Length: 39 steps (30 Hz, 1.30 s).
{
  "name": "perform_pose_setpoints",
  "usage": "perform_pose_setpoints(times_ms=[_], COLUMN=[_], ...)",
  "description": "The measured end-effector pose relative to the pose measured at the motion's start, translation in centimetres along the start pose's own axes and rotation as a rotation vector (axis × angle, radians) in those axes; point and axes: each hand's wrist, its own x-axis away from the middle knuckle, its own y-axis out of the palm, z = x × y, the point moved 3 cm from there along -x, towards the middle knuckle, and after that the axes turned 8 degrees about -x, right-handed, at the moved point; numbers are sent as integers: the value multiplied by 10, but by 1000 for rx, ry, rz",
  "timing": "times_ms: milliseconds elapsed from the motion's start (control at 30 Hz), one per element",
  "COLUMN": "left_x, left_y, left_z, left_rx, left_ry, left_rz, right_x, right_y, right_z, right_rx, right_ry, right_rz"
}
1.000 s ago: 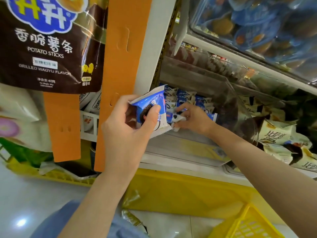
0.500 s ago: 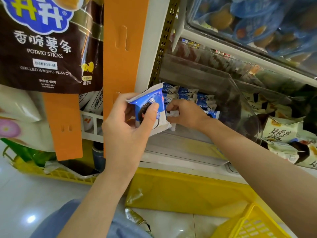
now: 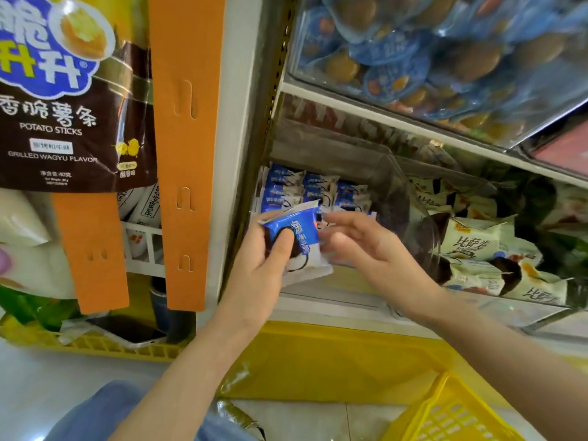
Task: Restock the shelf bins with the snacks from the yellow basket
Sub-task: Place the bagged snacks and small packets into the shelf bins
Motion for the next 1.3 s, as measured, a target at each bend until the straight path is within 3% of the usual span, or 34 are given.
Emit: perform_pose_setpoints(times_ms=[100,233,333,600,800,933,1033,1133,1200,1300], left_x=[2,3,3,1,0,-2,0,1,-1,-5], left_y=[16,24,25,29,26,20,23,21,17,12], left_z=[-4,-5,-6,-5,-5,-7,-6,0,1,-5], left_rx=[30,109,-65,-250,-224,-102,-145,-475,-738,-975], left_ry=[-87,-146,-112,3,-13,-65,-18,180,319,352], left_rz=[-113,-131,-187,-299,-313,-124,-81,-34,-11,-85], right_x=[15,23,31,33,27,30,30,15,-4,-39], right_y=[0,-9,-15,-29,-30,-14,-9,-23,-40,-60], right_z=[0,3,7,-10,1,7,7,8,12,27], right_rx=[40,-18,-128,114,-272,-486,-401,-390,-161,299], right_ry=[72,137,184,27,257,267,202,183,193,155], right_rz=[-13,20,47,209,228,89,121,217,328,377])
